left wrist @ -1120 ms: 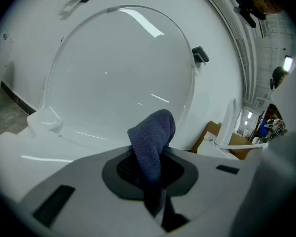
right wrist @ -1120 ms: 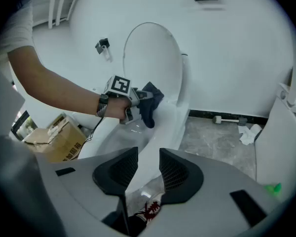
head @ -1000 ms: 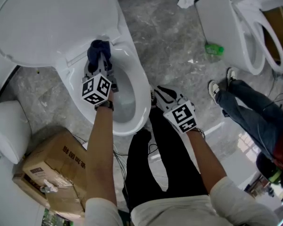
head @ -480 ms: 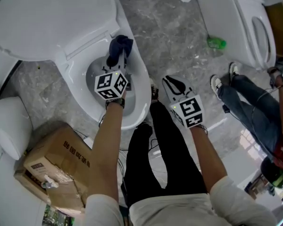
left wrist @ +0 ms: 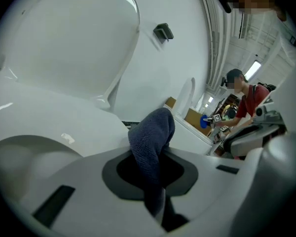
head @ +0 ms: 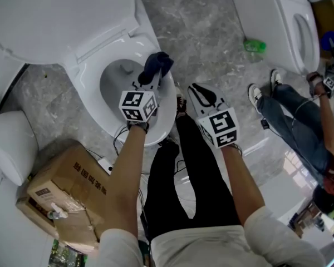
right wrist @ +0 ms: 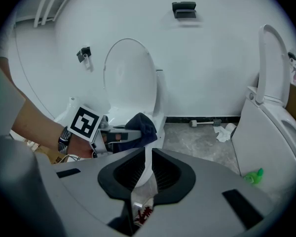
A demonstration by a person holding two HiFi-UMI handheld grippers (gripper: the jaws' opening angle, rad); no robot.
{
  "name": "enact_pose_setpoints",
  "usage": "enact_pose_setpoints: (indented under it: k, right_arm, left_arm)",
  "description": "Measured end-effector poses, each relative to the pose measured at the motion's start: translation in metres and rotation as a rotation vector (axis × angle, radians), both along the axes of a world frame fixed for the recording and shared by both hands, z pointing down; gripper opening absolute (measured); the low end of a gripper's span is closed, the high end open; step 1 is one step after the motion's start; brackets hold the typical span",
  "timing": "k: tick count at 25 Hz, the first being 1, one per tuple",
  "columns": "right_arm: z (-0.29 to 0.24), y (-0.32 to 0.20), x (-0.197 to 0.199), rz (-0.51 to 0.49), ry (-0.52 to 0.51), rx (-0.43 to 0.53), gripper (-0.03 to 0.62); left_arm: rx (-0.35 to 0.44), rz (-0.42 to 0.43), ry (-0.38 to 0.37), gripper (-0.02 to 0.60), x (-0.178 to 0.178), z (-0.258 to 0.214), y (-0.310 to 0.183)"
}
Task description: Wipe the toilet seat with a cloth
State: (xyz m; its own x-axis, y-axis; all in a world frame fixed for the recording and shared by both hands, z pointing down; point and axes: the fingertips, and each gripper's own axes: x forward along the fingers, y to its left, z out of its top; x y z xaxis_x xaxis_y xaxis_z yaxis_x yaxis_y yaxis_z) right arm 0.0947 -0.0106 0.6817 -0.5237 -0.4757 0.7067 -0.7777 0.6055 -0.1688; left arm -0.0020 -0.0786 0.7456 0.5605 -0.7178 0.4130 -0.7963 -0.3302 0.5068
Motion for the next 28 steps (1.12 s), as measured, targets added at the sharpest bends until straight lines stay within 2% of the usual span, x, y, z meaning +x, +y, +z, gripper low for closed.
enact_pose_setpoints:
  k: [5, 7, 11, 19, 25, 28]
  right_arm:
    - [-0.004, 0.004, 0.004, 0.022, 0.000, 0.007, 0.060]
    - [-0.003, 0.007, 0.004, 0.019, 0.001, 0.008, 0.058]
    - [-0.005, 0.011, 0.000, -0.004, 0.000, 0.024, 0.060]
    - [-0.008, 0.019, -0.001, 0.009, 0.007, 0.030, 0.059]
    - [-0.006, 0.029, -0.002, 0.056, -0.010, 0.007, 0.058]
    - [-0.004, 0.031, -0.006, 0.092, -0.028, -0.012, 0.058]
  left_arm:
    - [-0.110, 0.182, -0.033, 0.037, 0.018, 0.006, 0.039]
    - [-0.118, 0.239, -0.063, 0.037, 0.021, 0.008, 0.053]
    - [-0.127, 0.293, -0.071, 0.037, 0.023, 0.010, 0.073]
    - [-0.115, 0.437, -0.135, 0.037, 0.042, 0.008, 0.119]
    - [-0.144, 0.642, -0.202, 0.037, 0.051, 0.009, 0.173]
    - [-0.173, 0.708, -0.225, 0.037, 0.048, 0.015, 0.207]
